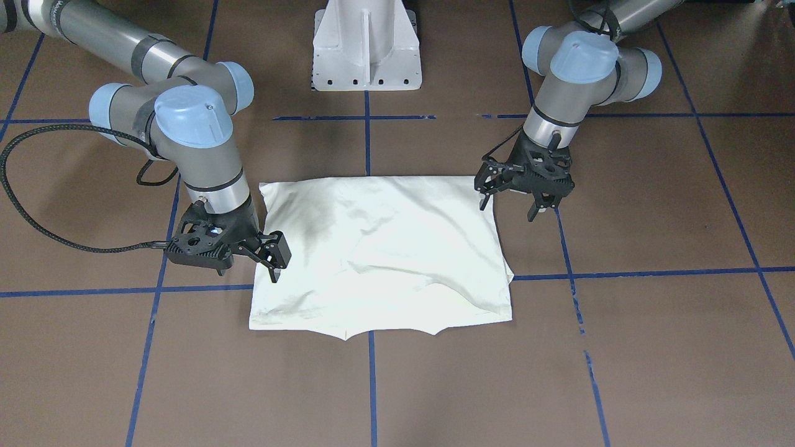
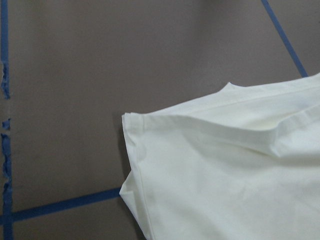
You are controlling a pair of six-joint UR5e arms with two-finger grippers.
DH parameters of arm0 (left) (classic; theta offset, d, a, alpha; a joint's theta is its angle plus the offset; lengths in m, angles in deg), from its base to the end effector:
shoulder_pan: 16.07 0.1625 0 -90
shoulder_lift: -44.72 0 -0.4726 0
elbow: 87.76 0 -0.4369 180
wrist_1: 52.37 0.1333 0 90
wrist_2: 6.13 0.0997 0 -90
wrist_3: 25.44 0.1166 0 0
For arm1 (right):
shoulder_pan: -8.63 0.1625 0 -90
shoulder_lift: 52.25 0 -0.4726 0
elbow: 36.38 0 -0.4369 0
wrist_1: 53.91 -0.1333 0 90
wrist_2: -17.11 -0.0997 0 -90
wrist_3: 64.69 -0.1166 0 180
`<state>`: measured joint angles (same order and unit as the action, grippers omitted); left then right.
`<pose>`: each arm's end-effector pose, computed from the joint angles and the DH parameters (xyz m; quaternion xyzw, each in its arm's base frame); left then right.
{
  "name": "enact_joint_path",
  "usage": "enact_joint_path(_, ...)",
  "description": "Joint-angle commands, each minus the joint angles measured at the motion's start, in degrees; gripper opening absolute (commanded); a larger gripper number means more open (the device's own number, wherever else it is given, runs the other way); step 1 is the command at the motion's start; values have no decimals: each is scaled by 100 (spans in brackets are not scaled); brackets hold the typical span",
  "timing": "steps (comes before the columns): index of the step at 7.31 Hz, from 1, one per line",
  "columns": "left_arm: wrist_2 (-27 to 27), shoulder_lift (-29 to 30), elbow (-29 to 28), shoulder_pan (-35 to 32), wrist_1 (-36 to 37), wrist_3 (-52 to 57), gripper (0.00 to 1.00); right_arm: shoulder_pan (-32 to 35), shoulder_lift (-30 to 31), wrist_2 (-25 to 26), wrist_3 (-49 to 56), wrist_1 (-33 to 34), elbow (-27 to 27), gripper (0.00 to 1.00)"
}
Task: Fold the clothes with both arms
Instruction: 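Move the left gripper to the near side edge while the right holds still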
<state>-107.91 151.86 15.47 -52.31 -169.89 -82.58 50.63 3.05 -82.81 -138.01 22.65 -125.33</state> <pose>0.4724 -0.4820 0.3694 0.1991 0.4474 0.0240 0.8716 -0.5074 -0.6092 0.3141 0.1259 -0.3858 0.1665 0.8987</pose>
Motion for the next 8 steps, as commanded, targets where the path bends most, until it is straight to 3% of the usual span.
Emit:
enact_joint_path(1, 491, -604, 93, 730, -839, -1076, 75, 1, 15, -1, 2, -1, -17, 100)
enact_joint_path(2, 553, -615, 67, 890, -851, -1315, 70, 1, 15, -1, 2, -1, -17, 100)
enact_joint_path(6, 712, -650, 23, 1225, -851, -1555, 70, 1, 15, 7, 2, -1, -17, 100)
enact_joint_path(7, 756, -650, 23, 1217, -851, -1572, 61, 1, 24, 7, -7, -1, -26, 100)
enact_joint_path(8, 756, -650, 23, 1225, -851, -1581, 45, 1, 24, 7, -24, -1, -26, 100)
